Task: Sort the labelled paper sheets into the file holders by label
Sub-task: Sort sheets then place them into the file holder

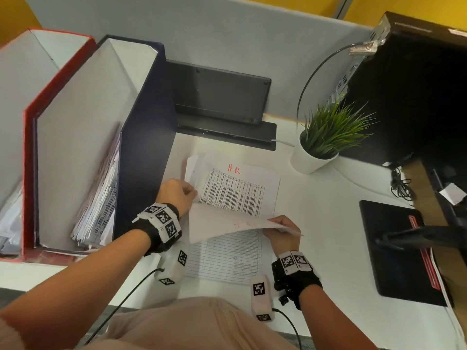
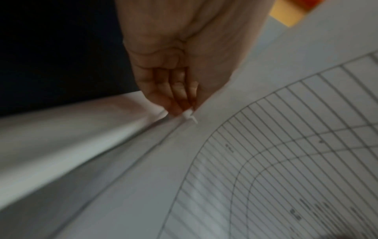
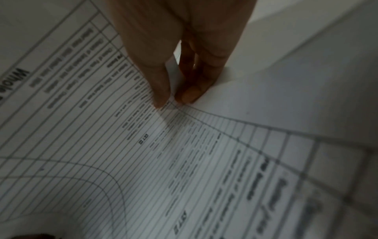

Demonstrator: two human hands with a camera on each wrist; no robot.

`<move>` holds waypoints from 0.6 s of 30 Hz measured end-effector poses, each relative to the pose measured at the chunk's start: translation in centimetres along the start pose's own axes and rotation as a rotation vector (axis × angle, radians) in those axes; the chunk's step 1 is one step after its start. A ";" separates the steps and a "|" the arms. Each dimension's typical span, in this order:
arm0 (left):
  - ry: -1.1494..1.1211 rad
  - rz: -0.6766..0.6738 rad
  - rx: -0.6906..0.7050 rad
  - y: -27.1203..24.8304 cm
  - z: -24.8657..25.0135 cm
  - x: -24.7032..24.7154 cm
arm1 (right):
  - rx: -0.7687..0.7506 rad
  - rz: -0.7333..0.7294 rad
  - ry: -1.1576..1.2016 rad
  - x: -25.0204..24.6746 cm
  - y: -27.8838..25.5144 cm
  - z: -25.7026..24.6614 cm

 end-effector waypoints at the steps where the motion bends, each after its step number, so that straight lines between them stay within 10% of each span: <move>1: -0.030 0.036 0.068 -0.4 0.3 -0.2 | 0.024 0.011 0.009 0.0 0.0 0.0; 18: -0.482 -0.056 -0.106 -1.5 -1.2 -0.2 | 0.185 -0.020 0.346 0.6 0.7 1.0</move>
Point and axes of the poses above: each hand's wrist, its own y-axis towards the middle knuckle, its own x-axis out of the palm, z = x × y, the point moved 4 cm from there along y, towards the middle knuckle, and after that the axes turned 5 degrees about -x, right-handed, at the moved point
